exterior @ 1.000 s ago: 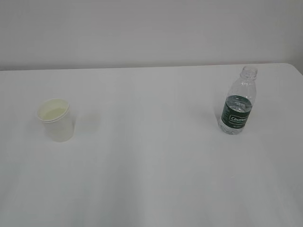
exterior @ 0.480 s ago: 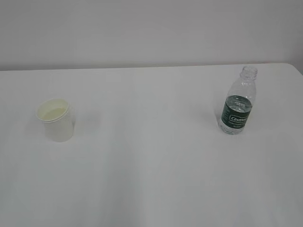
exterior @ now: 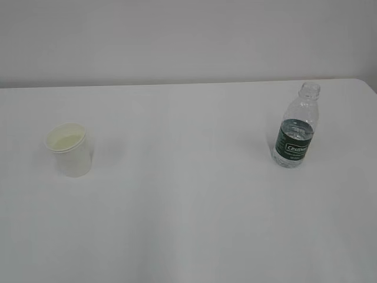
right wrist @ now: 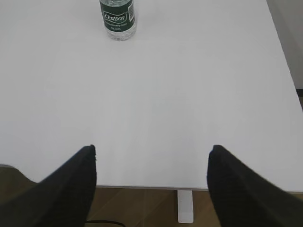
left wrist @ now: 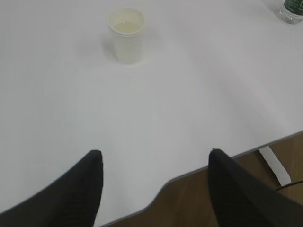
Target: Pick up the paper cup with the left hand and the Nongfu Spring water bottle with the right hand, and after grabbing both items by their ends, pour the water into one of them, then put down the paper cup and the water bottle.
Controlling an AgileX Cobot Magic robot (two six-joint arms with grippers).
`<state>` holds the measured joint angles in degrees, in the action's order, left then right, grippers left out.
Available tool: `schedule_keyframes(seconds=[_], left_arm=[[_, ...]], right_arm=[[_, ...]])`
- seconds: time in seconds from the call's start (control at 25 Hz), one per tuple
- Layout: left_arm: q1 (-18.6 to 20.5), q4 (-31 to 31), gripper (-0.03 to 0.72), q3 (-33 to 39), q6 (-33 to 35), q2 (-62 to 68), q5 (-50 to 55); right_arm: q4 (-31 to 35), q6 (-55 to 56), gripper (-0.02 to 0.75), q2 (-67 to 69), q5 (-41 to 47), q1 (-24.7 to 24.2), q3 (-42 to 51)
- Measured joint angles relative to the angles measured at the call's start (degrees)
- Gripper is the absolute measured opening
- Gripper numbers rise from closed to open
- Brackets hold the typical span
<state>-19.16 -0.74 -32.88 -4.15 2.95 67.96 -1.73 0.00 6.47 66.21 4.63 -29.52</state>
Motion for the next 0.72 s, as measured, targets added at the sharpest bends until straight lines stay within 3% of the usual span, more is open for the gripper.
schedule_keyframes(seconds=[0.72], left_arm=[[0.0,2.6,0.483,0.5,0.0,-2.8,-0.1]], right_arm=[[0.1,-0.5,0.554,-0.2,-0.7,0.0,1.2]])
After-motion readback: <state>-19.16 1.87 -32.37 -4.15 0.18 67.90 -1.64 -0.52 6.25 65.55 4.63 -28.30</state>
